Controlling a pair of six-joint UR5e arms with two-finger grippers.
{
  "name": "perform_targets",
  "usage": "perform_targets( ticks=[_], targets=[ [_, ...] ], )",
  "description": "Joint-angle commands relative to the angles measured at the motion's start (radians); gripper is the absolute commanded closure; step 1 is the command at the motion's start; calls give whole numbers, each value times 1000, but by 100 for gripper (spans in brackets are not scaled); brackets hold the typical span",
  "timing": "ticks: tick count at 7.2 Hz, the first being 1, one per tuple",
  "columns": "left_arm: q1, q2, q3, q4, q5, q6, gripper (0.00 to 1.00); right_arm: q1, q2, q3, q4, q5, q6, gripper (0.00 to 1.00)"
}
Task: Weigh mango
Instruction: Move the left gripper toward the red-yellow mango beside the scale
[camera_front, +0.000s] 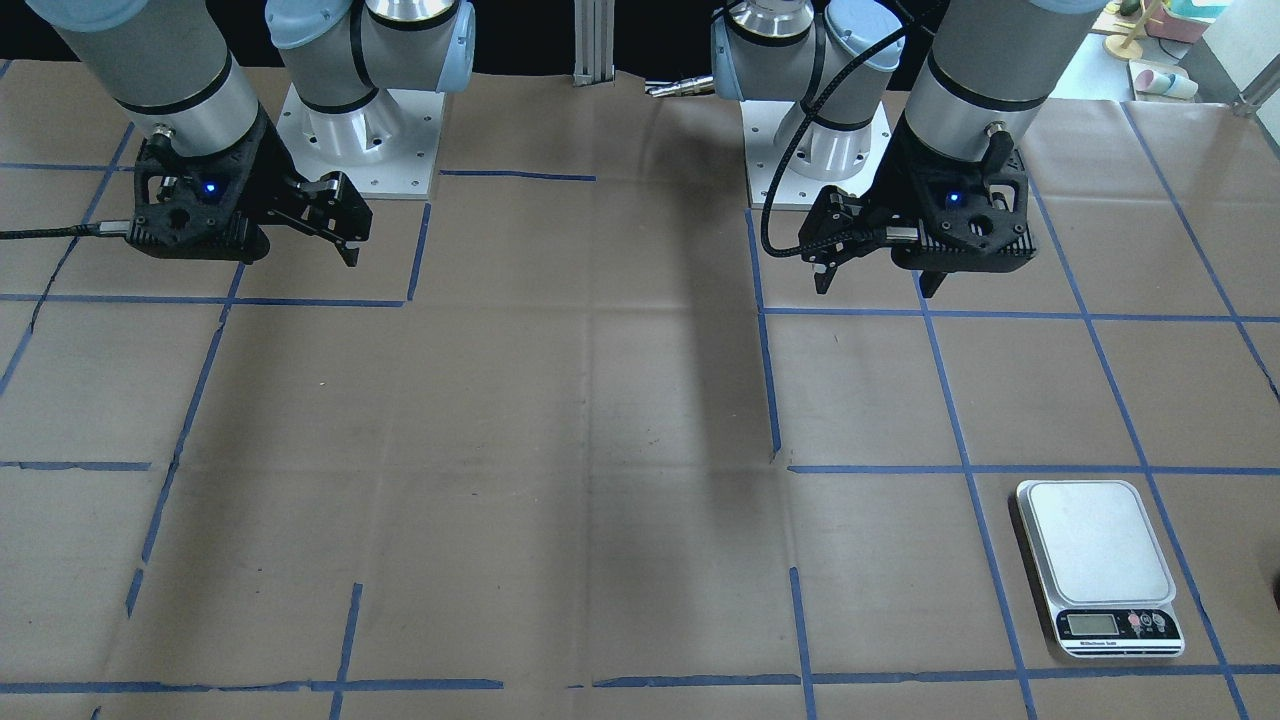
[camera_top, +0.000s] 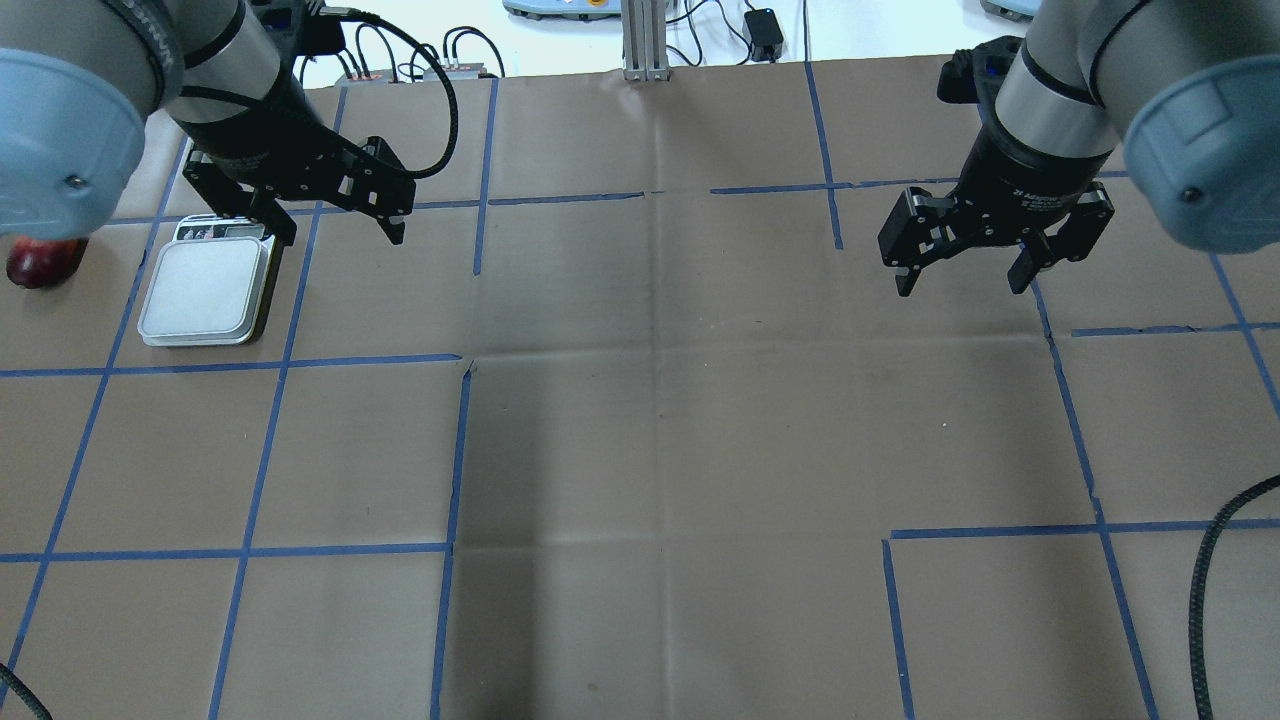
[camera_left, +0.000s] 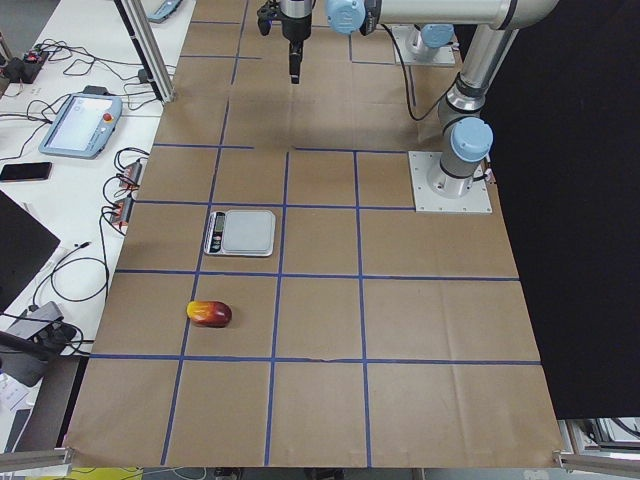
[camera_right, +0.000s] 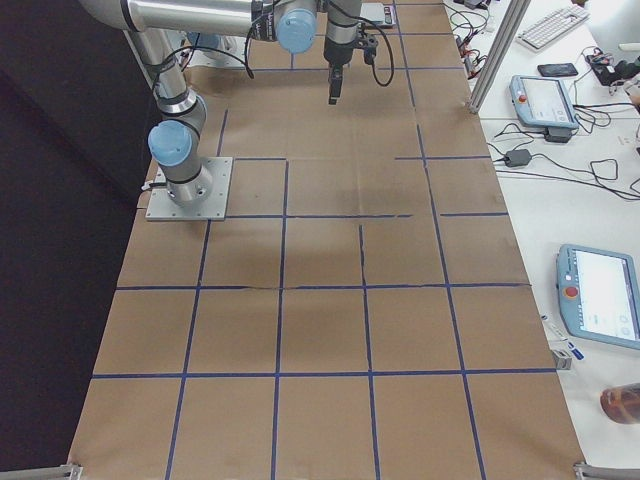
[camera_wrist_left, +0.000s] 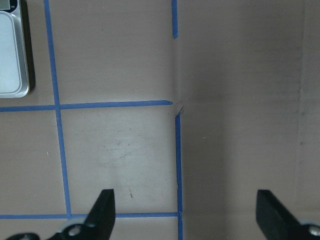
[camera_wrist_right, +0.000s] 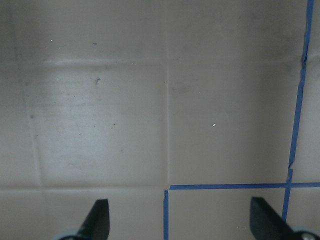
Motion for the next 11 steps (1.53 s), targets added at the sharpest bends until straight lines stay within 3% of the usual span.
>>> perform_targets(
  ticks=[1, 5, 7, 11],
  targets=[
    [2, -4, 13, 0, 2, -1, 0, 0, -1, 0, 0, 0, 0, 0],
    [9, -14, 22, 1, 6, -3, 0, 0, 0, 0, 0, 0, 0, 0],
    [69, -20, 43, 6, -6, 15, 0, 0, 0, 0, 0, 0, 0, 0],
    [481, -185, 187, 17, -37, 441, 0, 0, 0, 0, 0, 0, 0, 0]
  ],
)
